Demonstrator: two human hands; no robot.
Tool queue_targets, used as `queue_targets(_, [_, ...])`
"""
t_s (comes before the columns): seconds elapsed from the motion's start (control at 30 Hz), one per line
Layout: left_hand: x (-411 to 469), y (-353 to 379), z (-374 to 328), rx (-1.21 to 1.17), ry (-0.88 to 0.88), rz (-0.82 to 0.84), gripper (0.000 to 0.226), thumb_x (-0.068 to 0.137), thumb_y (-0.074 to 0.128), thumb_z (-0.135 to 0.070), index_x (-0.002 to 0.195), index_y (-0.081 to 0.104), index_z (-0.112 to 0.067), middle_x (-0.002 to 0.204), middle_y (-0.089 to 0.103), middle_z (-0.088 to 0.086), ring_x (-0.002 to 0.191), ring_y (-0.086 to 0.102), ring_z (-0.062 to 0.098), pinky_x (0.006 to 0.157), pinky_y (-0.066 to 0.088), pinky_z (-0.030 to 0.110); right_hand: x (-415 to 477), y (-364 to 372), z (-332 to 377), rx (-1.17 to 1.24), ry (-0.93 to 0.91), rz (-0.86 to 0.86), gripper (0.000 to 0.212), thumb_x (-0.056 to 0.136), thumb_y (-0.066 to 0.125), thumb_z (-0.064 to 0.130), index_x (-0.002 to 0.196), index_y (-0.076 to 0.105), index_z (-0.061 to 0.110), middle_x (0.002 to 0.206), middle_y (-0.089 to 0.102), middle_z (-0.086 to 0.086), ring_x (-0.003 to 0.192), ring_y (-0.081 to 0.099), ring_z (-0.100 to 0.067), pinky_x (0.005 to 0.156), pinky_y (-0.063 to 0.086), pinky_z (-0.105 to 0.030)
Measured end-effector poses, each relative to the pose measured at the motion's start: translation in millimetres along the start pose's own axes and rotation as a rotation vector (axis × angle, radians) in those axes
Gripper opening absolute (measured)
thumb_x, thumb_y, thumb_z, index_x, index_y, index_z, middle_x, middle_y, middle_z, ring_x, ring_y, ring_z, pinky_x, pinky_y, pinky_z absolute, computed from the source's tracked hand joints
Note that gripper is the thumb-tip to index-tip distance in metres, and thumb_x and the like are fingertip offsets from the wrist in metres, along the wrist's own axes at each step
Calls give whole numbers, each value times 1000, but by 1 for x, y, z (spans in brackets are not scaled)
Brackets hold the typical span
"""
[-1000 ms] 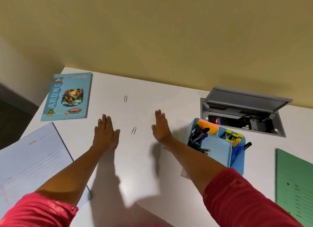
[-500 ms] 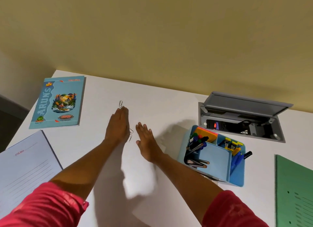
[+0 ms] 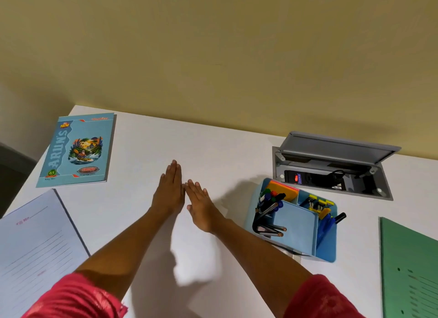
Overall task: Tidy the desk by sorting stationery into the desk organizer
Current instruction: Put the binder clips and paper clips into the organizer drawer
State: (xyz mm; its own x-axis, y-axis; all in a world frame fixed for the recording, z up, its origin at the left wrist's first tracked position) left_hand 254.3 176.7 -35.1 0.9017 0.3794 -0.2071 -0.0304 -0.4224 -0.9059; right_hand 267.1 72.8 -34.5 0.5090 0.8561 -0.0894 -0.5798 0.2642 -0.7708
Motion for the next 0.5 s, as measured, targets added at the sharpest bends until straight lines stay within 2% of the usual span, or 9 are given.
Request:
queue_targets(0.13, [-39,13,-9,-44,97,-15,67,93,44,-10,148,8,0,158,-3,12,147,-1,25,120,6,38,-10,5,12,-61,-63,-6,55,95,39,4,147,19,0,156,11,-14,145,5,-31,117,3,-38])
queue_targets(0.23, [-64,20,-12,-76,104,-33,67,91,44,-8,148,10,1,157,-1,10,146,-1,24,119,5,36,-26,10,19,-99,-77,-4,52,93,35,7,144,28,-3,153,22,-16,142,15,-32,115,12,-40])
queue_targets(0.37, [-90,34,-17,-78,124,-26,62,93,24,-21,149,4,-3,156,-10,6,145,-8,20,118,-1,32,-52,20,19,-224,-66,-45,50,93,32,14,140,40,0,148,36,-14,138,31,-30,111,32,-44])
queue_targets(0.5, [-111,46,-25,-64,176,-7,66,87,1,-36,148,-3,-11,155,-14,2,145,-12,16,117,-11,23,-82,17,25,-274,-19,-121,51,91,37,6,142,37,2,150,33,-13,140,30,-26,110,35,-42])
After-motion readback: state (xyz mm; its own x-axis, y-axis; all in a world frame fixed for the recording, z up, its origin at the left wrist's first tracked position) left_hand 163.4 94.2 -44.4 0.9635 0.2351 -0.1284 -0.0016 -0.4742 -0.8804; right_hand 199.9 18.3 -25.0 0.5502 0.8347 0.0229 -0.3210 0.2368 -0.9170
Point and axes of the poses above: each hand's wrist, its own x-axis towards the middle knuckle, its own y-axis out of the palm, z = x × y, the point moved 8 cm from there along x, towards the middle knuckle
